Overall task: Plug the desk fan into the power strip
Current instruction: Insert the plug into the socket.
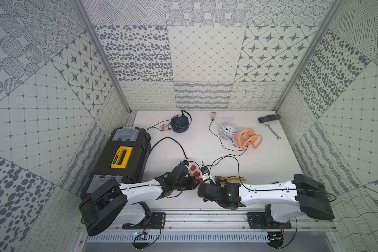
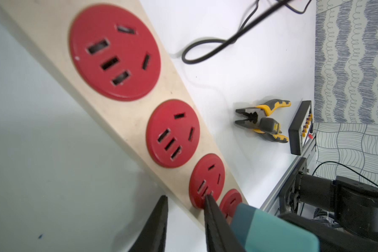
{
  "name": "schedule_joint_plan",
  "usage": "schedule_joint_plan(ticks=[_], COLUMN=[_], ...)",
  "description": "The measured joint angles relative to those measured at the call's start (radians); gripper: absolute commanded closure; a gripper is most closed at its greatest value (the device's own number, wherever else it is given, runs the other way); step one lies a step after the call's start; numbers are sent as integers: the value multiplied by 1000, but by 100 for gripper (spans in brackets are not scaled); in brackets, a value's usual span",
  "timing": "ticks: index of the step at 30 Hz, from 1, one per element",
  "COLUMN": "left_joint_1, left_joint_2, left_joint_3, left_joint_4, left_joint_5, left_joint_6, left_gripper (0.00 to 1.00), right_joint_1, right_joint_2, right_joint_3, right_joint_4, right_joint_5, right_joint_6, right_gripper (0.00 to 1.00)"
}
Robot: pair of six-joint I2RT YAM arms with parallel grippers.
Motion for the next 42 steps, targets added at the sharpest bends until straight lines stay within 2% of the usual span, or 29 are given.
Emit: schedule_joint_plan(ticks=[6,14,22,42], left_joint_1=[3,5,12,31], left_joint_2=[1,13,40,68], left_joint_3=[0,0,-2,-11], left_joint_4=[3,21,65,129], left_joint_5=[-1,2,25,59], left_joint_6=[0,-1,-17,-31], left_gripper=[71,73,76,78], right_joint_1=[40,45,104,118], right_joint_2=[35,61,148,151], right_joint_3=[8,6,32,-57], right_joint_4=[-11,-8,-37,76], right_joint_5=[66,89,212,225], right_joint_6=[29,76,141,270], right_gripper=[100,100,100,100])
